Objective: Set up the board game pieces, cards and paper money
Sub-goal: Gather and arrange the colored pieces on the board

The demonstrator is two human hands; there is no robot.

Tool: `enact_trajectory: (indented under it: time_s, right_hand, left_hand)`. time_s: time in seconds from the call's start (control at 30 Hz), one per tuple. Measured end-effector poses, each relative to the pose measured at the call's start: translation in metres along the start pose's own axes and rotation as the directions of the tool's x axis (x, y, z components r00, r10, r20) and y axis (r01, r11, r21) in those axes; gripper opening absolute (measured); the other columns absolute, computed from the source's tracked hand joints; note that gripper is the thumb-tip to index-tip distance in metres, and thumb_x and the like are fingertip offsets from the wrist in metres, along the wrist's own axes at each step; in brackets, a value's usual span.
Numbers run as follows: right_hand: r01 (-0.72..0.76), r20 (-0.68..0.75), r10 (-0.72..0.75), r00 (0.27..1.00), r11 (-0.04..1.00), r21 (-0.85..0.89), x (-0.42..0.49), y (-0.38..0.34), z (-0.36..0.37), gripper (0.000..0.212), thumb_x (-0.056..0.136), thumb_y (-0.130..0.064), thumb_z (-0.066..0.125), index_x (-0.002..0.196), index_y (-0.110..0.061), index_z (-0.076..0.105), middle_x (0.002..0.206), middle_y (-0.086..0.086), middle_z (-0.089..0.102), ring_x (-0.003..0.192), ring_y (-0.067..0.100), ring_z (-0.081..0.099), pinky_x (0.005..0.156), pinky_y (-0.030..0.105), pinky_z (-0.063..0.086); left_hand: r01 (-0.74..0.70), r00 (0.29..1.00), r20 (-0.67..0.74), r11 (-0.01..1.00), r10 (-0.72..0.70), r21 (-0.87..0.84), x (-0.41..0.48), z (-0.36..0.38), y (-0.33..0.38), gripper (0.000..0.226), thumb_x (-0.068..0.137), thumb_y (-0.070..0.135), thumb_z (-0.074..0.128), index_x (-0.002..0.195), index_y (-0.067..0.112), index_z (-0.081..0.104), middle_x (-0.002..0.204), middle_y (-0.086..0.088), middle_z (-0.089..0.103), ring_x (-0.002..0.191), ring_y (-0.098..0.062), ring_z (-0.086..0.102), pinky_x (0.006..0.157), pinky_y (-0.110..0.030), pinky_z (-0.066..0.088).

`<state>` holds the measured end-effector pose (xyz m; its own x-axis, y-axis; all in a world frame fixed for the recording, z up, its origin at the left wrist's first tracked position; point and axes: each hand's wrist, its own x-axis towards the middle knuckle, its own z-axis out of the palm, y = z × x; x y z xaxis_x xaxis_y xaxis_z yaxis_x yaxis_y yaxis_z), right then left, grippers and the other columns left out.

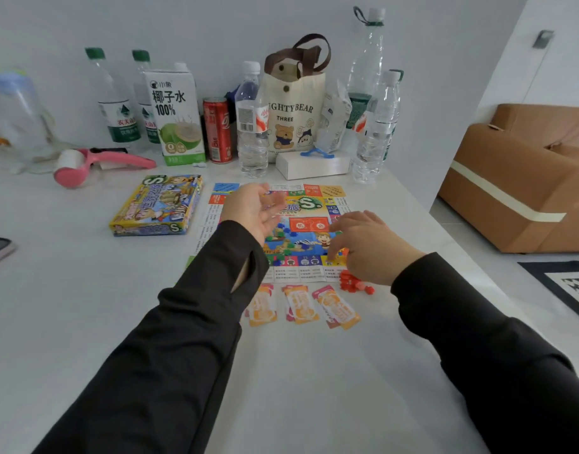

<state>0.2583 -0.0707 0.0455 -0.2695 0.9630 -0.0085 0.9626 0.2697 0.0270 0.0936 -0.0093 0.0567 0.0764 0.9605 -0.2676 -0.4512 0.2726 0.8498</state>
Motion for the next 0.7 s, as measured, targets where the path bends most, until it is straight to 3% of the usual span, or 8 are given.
enact_trajectory:
  time_s: [0.1, 0.2, 0.3, 0.37, 0.43, 0.57, 0.63, 0.7]
  right_hand:
    - [-0.014, -0.052, 0.016, 0.999, 0.999, 0.037, 0.003, -0.006, -0.005, 0.043, 0.082, -0.003, 0.046, 0.111, -0.027, 0.065, 0.141, -0.003, 0.042, 0.135, 0.017, 0.025, 0.116, 0.037, 0.009]
    - [-0.028, -0.137, 0.048, 0.989, 0.990, 0.141, 0.012, -0.015, -0.009, 0.042, 0.081, 0.000, 0.045, 0.111, -0.021, 0.065, 0.132, -0.001, 0.051, 0.127, 0.017, 0.035, 0.111, 0.033, 0.023]
    - [-0.063, -0.093, 0.081, 0.992, 0.982, 0.178, 0.027, -0.024, -0.011, 0.039, 0.084, -0.003, 0.046, 0.116, -0.020, 0.061, 0.129, 0.001, 0.053, 0.122, 0.019, 0.041, 0.104, 0.034, 0.035]
    - [-0.094, -0.019, 0.100, 0.995, 0.975, 0.203, 0.040, -0.029, -0.010, 0.040, 0.086, -0.003, 0.047, 0.121, -0.020, 0.058, 0.133, 0.003, 0.050, 0.123, 0.021, 0.043, 0.103, 0.033, 0.037]
    - [-0.092, 0.033, 0.087, 0.996, 0.976, 0.197, 0.054, -0.031, -0.007, 0.041, 0.087, -0.002, 0.047, 0.122, -0.020, 0.057, 0.134, 0.003, 0.050, 0.122, 0.022, 0.046, 0.103, 0.034, 0.039]
    - [-0.104, 0.103, 0.089, 0.991, 0.984, 0.148, 0.081, -0.029, -0.001, 0.045, 0.087, 0.000, 0.048, 0.128, -0.016, 0.053, 0.133, 0.006, 0.051, 0.120, 0.023, 0.048, 0.099, 0.033, 0.041]
    - [-0.120, 0.104, 0.104, 0.989, 0.980, 0.161, 0.092, -0.026, 0.001, 0.047, 0.088, 0.000, 0.047, 0.132, -0.018, 0.049, 0.133, 0.007, 0.051, 0.120, 0.024, 0.048, 0.099, 0.033, 0.042]
    - [-0.126, 0.089, 0.111, 0.990, 0.975, 0.181, 0.103, -0.027, 0.002, 0.050, 0.089, 0.002, 0.044, 0.134, -0.020, 0.046, 0.135, 0.007, 0.049, 0.122, 0.025, 0.047, 0.099, 0.033, 0.040]
  left_hand:
    - [-0.076, 0.997, 0.009, 0.989, 0.076, 0.126, 0.000, -0.011, 0.012, 0.018, 0.096, 0.012, 0.037, 0.105, 0.012, 0.053, 0.083, -0.003, 0.063, 0.080, -0.016, 0.061, 0.076, -0.031, 0.044]
    - [-0.163, 0.986, 0.052, 0.890, 0.155, 0.427, 0.003, -0.026, 0.017, 0.019, 0.093, 0.010, 0.043, 0.091, 0.016, 0.060, 0.088, -0.004, 0.065, 0.085, -0.017, 0.061, 0.069, -0.028, 0.045]
    - [-0.268, 0.961, 0.177, 0.540, 0.215, 0.798, 0.009, -0.047, 0.019, 0.017, 0.091, 0.009, 0.050, 0.097, 0.016, 0.065, 0.100, -0.004, 0.061, 0.090, -0.015, 0.056, 0.064, -0.023, 0.043]
    - [-0.327, 0.938, 0.272, 0.285, 0.217, 0.901, 0.014, -0.060, 0.019, 0.024, 0.091, 0.008, 0.051, 0.111, 0.016, 0.063, 0.105, -0.002, 0.058, 0.092, -0.014, 0.053, 0.072, -0.023, 0.041]
    - [-0.352, 0.924, 0.319, 0.143, 0.212, 0.925, 0.019, -0.068, 0.016, 0.031, 0.090, 0.007, 0.052, 0.117, 0.018, 0.061, 0.110, -0.001, 0.057, 0.093, -0.013, 0.050, 0.080, -0.023, 0.039]
    - [-0.417, 0.892, 0.396, 0.057, 0.217, 0.907, 0.025, -0.075, 0.005, 0.030, 0.090, 0.013, 0.055, 0.118, 0.020, 0.061, 0.109, 0.003, 0.059, 0.087, -0.009, 0.049, 0.074, -0.017, 0.035]
    - [-0.414, 0.884, 0.380, 0.078, 0.271, 0.907, 0.028, -0.078, 0.000, 0.026, 0.091, 0.014, 0.052, 0.114, 0.020, 0.063, 0.104, 0.004, 0.060, 0.086, -0.008, 0.050, 0.068, -0.016, 0.035]
    - [-0.401, 0.882, 0.336, 0.150, 0.331, 0.904, 0.031, -0.083, -0.004, 0.025, 0.092, 0.012, 0.050, 0.111, 0.018, 0.064, 0.104, 0.003, 0.063, 0.089, -0.008, 0.052, 0.073, -0.017, 0.036]
